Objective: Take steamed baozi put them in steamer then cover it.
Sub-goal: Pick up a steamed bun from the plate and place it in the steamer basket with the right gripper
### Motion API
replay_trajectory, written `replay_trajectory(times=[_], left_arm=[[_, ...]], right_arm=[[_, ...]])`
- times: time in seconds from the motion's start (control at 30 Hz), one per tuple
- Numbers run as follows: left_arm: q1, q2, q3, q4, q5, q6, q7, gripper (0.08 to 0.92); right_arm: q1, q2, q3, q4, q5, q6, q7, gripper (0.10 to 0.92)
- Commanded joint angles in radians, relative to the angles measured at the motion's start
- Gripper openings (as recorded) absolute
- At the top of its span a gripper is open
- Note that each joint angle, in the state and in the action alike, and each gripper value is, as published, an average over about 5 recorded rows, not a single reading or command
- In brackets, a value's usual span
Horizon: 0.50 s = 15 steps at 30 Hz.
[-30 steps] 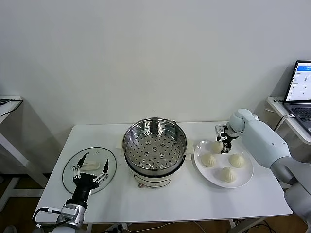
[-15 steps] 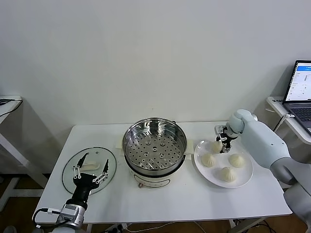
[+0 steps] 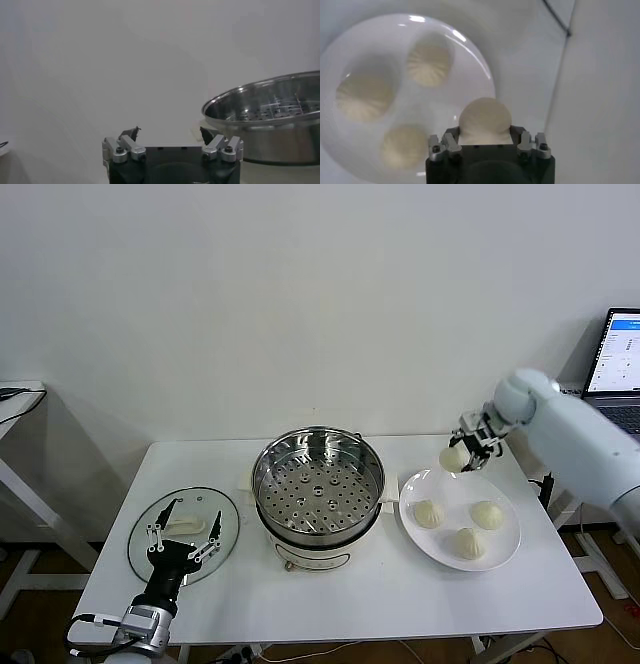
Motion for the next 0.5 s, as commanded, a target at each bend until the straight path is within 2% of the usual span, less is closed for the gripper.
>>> replay_trajectory(times=[0.03, 0.27, 0.5], left_arm=[[0.003, 0.003, -0.002, -0.004, 0.001, 0.002, -0.001, 0.823], [0.008, 0.006, -0.01, -0.005, 0.001, 0.001, -0.001, 0.823], [0.006, 0.006, -0.023, 0.002, -0.003, 0.001, 0.001, 0.823]], right_arm=[[0.351, -0.07, -0.289, 0.334, 0.145, 0.203, -0.042, 0.687], [0.502, 0.104, -0.457, 0.407, 0.168, 0.323, 0.031, 0.687], [0.493, 0.306, -0.508, 0.331, 0.128, 0.403, 0.082, 0.687]])
